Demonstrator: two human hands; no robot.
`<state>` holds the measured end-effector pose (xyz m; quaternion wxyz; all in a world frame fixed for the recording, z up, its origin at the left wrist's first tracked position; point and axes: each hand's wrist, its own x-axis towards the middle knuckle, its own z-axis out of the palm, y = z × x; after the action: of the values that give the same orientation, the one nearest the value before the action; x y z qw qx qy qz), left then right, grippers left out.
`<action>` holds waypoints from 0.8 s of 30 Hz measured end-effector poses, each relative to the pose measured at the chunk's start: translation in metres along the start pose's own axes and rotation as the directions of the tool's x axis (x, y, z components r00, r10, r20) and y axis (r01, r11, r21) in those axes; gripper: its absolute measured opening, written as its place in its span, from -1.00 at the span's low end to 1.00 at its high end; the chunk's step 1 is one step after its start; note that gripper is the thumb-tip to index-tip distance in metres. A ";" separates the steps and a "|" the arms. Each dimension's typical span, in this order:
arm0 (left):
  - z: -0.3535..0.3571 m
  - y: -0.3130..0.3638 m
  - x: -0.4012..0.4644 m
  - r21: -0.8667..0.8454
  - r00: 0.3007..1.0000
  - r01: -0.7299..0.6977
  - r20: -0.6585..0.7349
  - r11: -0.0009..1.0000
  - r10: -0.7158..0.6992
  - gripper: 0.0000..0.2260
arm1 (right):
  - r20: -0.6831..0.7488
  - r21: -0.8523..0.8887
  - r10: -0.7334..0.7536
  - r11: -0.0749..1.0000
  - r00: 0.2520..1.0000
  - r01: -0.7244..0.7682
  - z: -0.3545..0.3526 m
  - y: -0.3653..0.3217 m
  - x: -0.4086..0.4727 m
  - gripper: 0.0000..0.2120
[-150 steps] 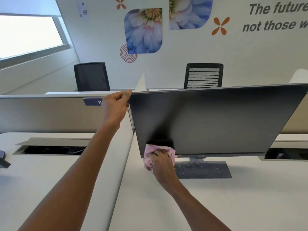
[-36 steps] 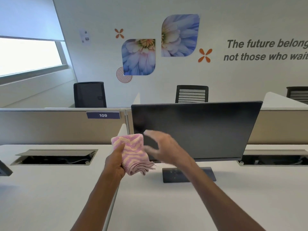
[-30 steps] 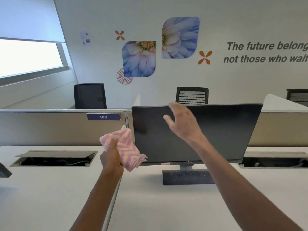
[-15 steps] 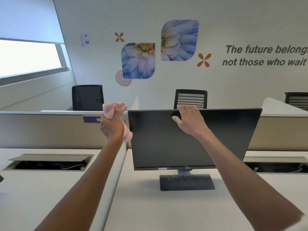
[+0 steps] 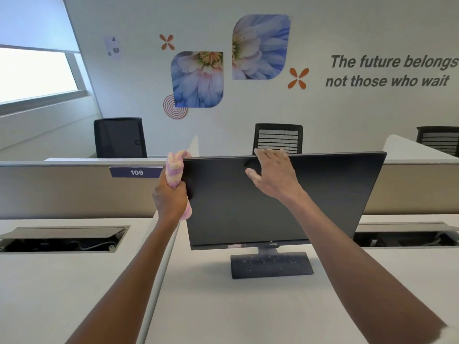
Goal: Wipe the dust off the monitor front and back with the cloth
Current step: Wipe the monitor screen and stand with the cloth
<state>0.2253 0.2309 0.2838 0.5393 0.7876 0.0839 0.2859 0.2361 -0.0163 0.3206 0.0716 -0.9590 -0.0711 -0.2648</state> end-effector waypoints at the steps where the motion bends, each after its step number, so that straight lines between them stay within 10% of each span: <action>1: 0.002 -0.006 -0.003 0.018 1.000 0.029 0.005 0.999 -0.029 -0.67 | -0.001 0.007 0.002 1.000 1.000 -0.002 0.000 0.000 0.000 -0.41; 11: 0.010 -0.055 -0.028 0.072 0.970 0.213 0.108 0.975 -0.219 -0.72 | -0.028 0.029 -0.017 0.999 0.999 0.018 0.002 0.002 0.000 -0.45; 24: 0.007 0.000 -0.001 -0.114 1.000 0.020 -0.018 0.993 -0.022 -0.59 | -0.043 0.073 -0.015 0.997 0.999 0.018 0.004 0.002 -0.003 -0.41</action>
<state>0.2284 0.2248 0.2819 0.5856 0.7518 0.0810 0.2921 0.2359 -0.0180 0.3160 0.1060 -0.9492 -0.0872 -0.2830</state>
